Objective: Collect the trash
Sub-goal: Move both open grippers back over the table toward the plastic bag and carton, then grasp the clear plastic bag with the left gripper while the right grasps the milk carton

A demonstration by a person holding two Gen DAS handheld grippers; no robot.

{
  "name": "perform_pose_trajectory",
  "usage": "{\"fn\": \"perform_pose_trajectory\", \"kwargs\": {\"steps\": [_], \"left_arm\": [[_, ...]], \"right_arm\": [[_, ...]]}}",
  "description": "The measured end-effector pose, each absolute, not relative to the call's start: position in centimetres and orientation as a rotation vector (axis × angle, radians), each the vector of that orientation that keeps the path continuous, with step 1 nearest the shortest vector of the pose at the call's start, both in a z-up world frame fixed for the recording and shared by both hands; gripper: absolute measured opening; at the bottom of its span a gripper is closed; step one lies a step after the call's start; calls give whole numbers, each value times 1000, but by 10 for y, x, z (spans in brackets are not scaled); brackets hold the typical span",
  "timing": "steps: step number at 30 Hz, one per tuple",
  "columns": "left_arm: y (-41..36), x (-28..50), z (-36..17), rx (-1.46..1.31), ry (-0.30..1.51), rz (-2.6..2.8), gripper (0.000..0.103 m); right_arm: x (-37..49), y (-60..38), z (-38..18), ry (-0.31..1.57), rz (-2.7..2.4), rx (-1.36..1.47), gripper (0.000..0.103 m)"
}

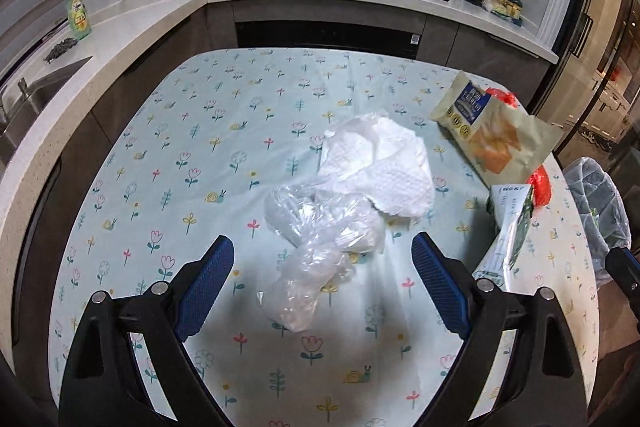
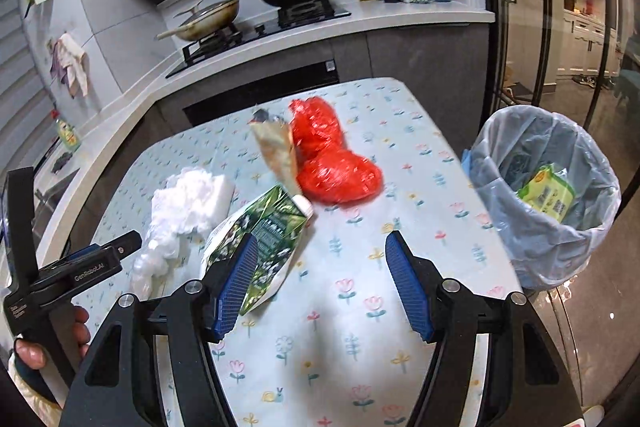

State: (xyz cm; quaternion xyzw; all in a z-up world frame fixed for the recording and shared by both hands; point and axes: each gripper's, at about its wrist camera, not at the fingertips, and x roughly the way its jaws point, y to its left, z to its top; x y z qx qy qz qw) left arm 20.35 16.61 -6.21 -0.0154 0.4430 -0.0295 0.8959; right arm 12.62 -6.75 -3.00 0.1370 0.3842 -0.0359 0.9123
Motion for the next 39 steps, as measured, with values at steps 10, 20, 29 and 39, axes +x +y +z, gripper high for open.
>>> {"fn": "perform_pose_trajectory", "kwargs": {"steps": [10,20,29,39], "left_arm": [[182,215,-99,-33,995,-71,86],[181,217,-117,-68,1071,-154,41],[175,208,-107,-62,1056,-207,26],[175,198,-98,-75,1055,-248,26]], "right_arm": [[143,-30,-47,844,-31,263,64],[179,10,-58,869,-22,229,64],[194,29,-70,886,-109,187,64],[184,8,-88,932,-168,201,53]]}}
